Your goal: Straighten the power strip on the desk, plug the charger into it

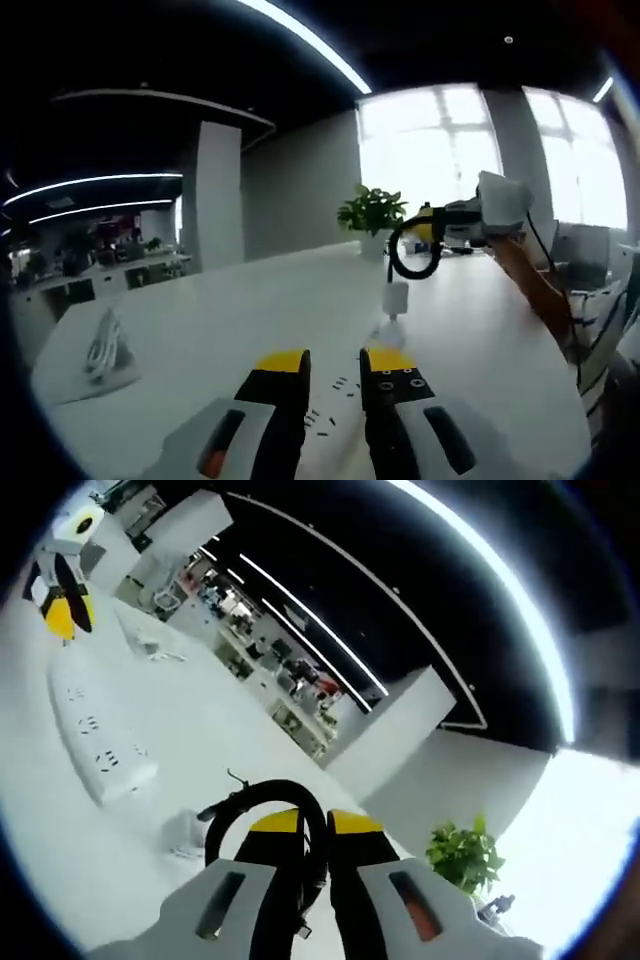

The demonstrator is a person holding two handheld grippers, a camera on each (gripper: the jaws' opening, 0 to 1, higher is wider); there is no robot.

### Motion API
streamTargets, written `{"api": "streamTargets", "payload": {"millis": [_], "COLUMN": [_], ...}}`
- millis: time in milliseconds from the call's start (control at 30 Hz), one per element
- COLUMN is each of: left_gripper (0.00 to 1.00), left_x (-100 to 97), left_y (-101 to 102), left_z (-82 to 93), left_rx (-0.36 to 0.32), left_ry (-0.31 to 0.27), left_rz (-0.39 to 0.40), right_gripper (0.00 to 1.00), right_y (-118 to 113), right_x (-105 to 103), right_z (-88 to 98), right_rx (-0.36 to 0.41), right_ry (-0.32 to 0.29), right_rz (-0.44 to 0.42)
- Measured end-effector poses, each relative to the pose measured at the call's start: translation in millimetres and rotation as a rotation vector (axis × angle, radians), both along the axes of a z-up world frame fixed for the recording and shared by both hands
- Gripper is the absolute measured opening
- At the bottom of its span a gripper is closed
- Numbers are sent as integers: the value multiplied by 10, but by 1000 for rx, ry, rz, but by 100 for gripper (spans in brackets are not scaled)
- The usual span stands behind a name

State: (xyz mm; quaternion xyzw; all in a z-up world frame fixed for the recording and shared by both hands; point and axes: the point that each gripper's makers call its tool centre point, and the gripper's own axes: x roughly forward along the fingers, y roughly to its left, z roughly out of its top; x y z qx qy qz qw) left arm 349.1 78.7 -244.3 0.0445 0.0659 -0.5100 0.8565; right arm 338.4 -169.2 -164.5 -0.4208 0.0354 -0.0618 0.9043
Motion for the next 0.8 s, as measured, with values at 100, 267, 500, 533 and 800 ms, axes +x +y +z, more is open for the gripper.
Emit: {"api": "streamTargets", "payload": {"millis": [100, 267, 500, 533, 800], "left_gripper": [20, 19, 19, 19, 19], "left_x": [12, -2, 29, 36, 8], "left_y": [-209, -491, -713, -735, -891], "left_z": [124, 314, 486, 499, 494], "left_rx": [1, -5, -12, -14, -18], "left_ry": [-17, -52, -104, -108, -127], "left_rz": [-9, -26, -23, -22, -30], "right_gripper": [7, 7, 7, 7, 7], "right_y": [85, 268, 526, 567, 785], "right_x": [10, -11, -53, -61, -93], "right_z": [34, 86, 107, 110, 140], "right_rx": [-5, 15, 51, 53, 20], "right_ry": [2, 3, 18, 20, 14], "right_rz": [20, 75, 141, 150, 174]}}
